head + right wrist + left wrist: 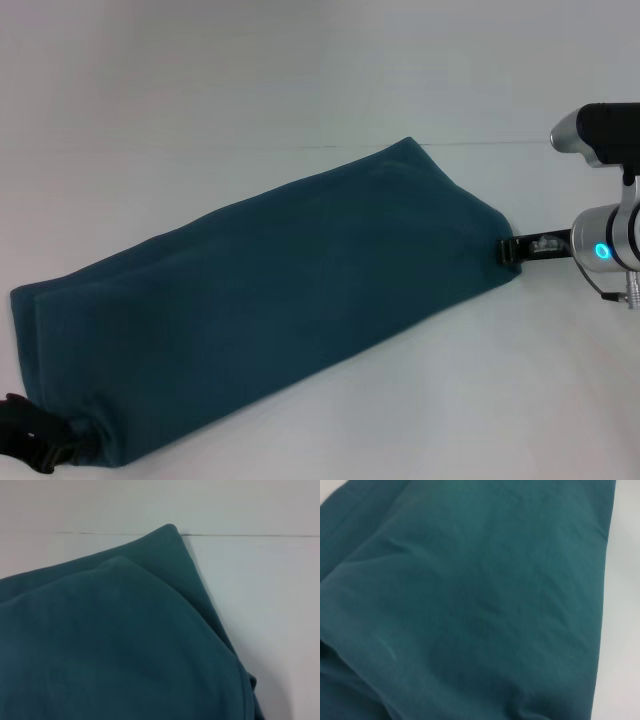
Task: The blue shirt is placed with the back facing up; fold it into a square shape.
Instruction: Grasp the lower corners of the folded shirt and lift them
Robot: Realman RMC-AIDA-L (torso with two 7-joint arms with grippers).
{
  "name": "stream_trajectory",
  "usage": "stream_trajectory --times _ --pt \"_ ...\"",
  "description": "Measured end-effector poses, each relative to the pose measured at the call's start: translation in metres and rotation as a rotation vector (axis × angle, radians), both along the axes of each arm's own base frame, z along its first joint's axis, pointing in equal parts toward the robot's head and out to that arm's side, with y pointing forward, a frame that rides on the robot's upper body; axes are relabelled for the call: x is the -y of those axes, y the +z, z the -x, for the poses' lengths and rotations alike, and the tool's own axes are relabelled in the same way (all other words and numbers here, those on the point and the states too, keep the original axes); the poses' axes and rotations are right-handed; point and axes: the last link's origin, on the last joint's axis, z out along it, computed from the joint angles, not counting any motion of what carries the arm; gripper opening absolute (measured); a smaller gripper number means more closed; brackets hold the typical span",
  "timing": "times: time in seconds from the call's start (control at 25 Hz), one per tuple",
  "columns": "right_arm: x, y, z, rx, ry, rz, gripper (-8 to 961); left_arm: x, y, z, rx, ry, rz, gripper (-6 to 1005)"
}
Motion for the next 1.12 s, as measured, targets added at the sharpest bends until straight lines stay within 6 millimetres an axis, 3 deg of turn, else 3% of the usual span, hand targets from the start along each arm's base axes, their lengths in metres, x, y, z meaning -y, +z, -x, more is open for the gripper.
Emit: stream_trajectory --times 0.08,0.36,0.56,1.12 --pt "0.002 -0.001 -0.001 0.003 0.001 0.005 19 0.0 0.0 0.0 -0.001 -0.001 0.001 27" --pt "0.016 -0.002 0.006 0.01 0.05 -0.003 19 0.002 0.0 0.001 0.002 -0.002 0.009 26" --pt "0.038 -0.003 0.019 -0.012 0.08 -0.012 20 0.003 0.001 0.0 0.005 -0.005 0.011 26" --pt "0.109 -0.003 0.02 -0.07 0.07 -0.023 20 0.01 0.003 -0.004 0.062 -0.023 0.026 27"
